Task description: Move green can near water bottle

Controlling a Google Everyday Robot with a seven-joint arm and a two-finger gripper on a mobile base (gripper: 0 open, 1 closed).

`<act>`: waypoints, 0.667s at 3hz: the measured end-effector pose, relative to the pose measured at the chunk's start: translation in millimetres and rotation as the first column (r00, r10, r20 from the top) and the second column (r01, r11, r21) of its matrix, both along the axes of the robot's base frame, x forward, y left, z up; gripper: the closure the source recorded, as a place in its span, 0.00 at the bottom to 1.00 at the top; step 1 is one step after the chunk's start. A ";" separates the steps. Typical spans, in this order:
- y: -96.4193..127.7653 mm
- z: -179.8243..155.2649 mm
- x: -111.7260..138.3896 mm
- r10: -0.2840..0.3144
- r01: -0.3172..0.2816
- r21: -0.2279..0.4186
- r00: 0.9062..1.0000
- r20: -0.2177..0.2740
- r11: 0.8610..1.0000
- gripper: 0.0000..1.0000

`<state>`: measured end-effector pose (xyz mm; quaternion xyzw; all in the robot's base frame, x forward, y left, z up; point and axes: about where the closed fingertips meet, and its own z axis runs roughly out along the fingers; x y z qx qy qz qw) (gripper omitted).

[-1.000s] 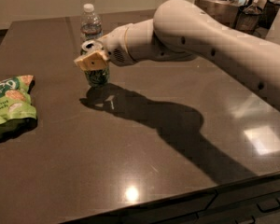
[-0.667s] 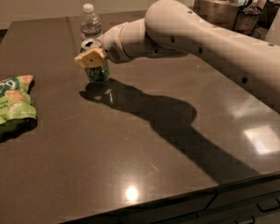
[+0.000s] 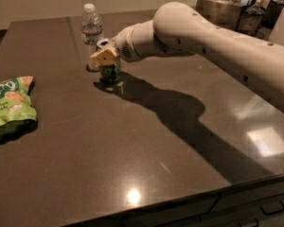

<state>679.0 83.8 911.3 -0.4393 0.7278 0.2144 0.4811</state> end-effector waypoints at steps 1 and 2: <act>-16.5 -1.2 5.9 -0.033 0.033 0.010 0.999 0.001 0.999 0.40; -14.6 -1.3 5.4 -0.030 0.030 0.010 1.000 0.001 0.999 0.17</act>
Offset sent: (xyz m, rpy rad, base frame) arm 0.0054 -0.0151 -0.0011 0.0090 -0.0011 -0.0304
